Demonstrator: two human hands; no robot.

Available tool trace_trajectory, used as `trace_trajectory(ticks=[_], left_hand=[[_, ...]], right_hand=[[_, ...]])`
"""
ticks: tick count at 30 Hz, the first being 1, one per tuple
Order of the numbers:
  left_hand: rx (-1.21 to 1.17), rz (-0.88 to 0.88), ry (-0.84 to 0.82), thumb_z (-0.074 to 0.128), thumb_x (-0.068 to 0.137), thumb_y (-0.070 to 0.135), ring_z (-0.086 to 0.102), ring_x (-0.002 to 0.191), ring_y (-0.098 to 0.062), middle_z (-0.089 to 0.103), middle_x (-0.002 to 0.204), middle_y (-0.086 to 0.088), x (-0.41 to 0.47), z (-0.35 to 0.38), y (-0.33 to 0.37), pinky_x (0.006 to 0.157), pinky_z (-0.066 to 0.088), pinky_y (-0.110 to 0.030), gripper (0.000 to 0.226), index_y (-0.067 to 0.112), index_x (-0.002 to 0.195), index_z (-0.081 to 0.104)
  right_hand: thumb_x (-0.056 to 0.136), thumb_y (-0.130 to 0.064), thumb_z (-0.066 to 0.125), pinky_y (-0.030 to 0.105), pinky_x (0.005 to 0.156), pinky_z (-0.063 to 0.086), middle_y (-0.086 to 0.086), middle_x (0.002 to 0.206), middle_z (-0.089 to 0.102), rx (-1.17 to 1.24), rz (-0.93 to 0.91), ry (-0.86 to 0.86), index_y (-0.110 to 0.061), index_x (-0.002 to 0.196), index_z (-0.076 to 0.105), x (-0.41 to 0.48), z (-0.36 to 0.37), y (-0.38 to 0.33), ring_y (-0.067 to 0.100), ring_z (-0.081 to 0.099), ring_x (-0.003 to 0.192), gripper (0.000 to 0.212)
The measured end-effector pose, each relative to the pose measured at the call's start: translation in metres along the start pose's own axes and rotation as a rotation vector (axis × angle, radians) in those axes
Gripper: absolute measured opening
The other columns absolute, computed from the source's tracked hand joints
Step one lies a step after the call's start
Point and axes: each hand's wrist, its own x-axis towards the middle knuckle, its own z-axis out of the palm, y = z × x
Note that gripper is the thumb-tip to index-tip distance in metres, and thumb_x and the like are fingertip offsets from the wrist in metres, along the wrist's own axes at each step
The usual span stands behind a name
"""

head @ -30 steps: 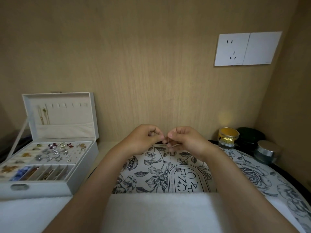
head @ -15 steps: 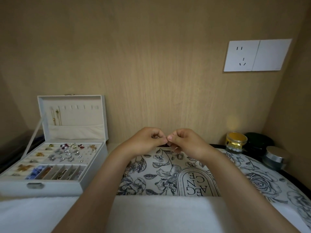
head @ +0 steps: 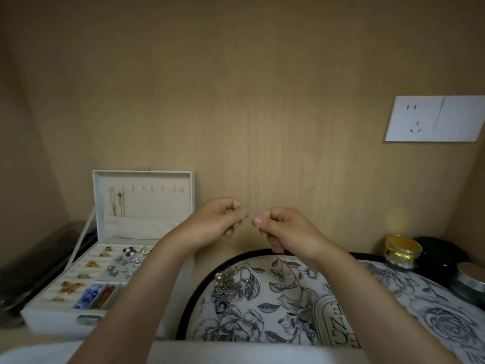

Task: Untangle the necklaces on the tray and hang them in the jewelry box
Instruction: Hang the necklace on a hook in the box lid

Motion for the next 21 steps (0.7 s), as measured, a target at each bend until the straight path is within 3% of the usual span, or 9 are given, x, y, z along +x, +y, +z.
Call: trace_trajectory(ticks=[2, 6, 10, 13, 17, 19, 21], left_hand=[[0.048, 0.020, 0.039, 0.059, 0.098, 0.020, 0.050, 0.055, -0.008, 0.056, 0.063, 0.005, -0.007, -0.020, -0.001, 0.058, 0.045, -0.015, 0.014, 0.011, 0.094, 0.069], [0.199, 0.052, 0.118, 0.065, 0.093, 0.027, 0.057, 0.061, -0.002, 0.064, 0.063, 0.011, -0.022, -0.060, -0.009, 0.065, 0.047, -0.018, 0.012, 0.023, 0.094, 0.077], [0.255, 0.044, 0.128, 0.069, 0.091, 0.027, 0.059, 0.063, -0.006, 0.069, 0.068, 0.009, -0.041, -0.095, -0.022, 0.070, 0.050, -0.026, 0.010, 0.027, 0.091, 0.078], [0.260, 0.044, 0.213, 0.068, 0.092, 0.026, 0.060, 0.062, -0.007, 0.071, 0.072, 0.005, -0.044, -0.118, -0.032, 0.070, 0.051, -0.032, 0.011, 0.026, 0.086, 0.077], [0.192, 0.098, 0.295, 0.064, 0.094, 0.021, 0.057, 0.058, -0.007, 0.069, 0.067, 0.009, -0.045, -0.144, -0.044, 0.066, 0.048, -0.029, 0.015, 0.021, 0.085, 0.077], [0.160, 0.119, 0.324, 0.067, 0.093, 0.019, 0.056, 0.058, -0.007, 0.071, 0.068, 0.007, -0.046, -0.154, -0.049, 0.066, 0.048, -0.027, 0.015, 0.022, 0.083, 0.077], [0.141, 0.130, 0.373, 0.070, 0.091, 0.021, 0.056, 0.056, -0.006, 0.072, 0.069, 0.006, -0.048, -0.165, -0.054, 0.065, 0.048, -0.026, 0.013, 0.025, 0.081, 0.076]], right_hand=[[0.097, -0.019, 0.065, 0.018, 0.042, 0.031, -0.005, 0.060, 0.056, -0.004, -0.019, 0.016, -0.005, 0.087, 0.065, 0.009, 0.012, -0.011, 0.006, 0.040, 0.044, 0.017], [0.095, -0.019, 0.066, 0.013, 0.039, 0.030, 0.005, 0.077, 0.065, -0.038, -0.066, 0.062, -0.005, 0.094, 0.076, 0.029, 0.039, -0.025, 0.004, 0.040, 0.042, 0.017], [0.091, -0.019, 0.071, 0.007, 0.045, 0.035, -0.005, 0.069, 0.067, -0.105, -0.094, 0.059, -0.003, 0.095, 0.078, 0.051, 0.067, -0.032, -0.004, 0.048, 0.042, 0.018], [0.089, -0.016, 0.073, 0.003, 0.052, 0.039, -0.014, 0.064, 0.069, -0.116, -0.114, 0.032, -0.006, 0.093, 0.079, 0.067, 0.092, -0.036, -0.010, 0.058, 0.054, 0.012], [0.088, -0.022, 0.076, 0.005, 0.069, 0.046, -0.005, 0.087, 0.078, -0.134, -0.151, -0.006, -0.009, 0.095, 0.080, 0.085, 0.128, -0.043, -0.006, 0.068, 0.080, 0.015], [0.089, -0.020, 0.074, 0.005, 0.065, 0.046, -0.006, 0.080, 0.077, -0.101, -0.181, 0.005, -0.006, 0.096, 0.079, 0.093, 0.144, -0.047, -0.007, 0.065, 0.072, 0.016], [0.091, -0.016, 0.072, 0.004, 0.054, 0.040, -0.016, 0.060, 0.068, -0.077, -0.193, 0.009, -0.001, 0.097, 0.077, 0.101, 0.157, -0.053, -0.010, 0.057, 0.054, 0.017]])
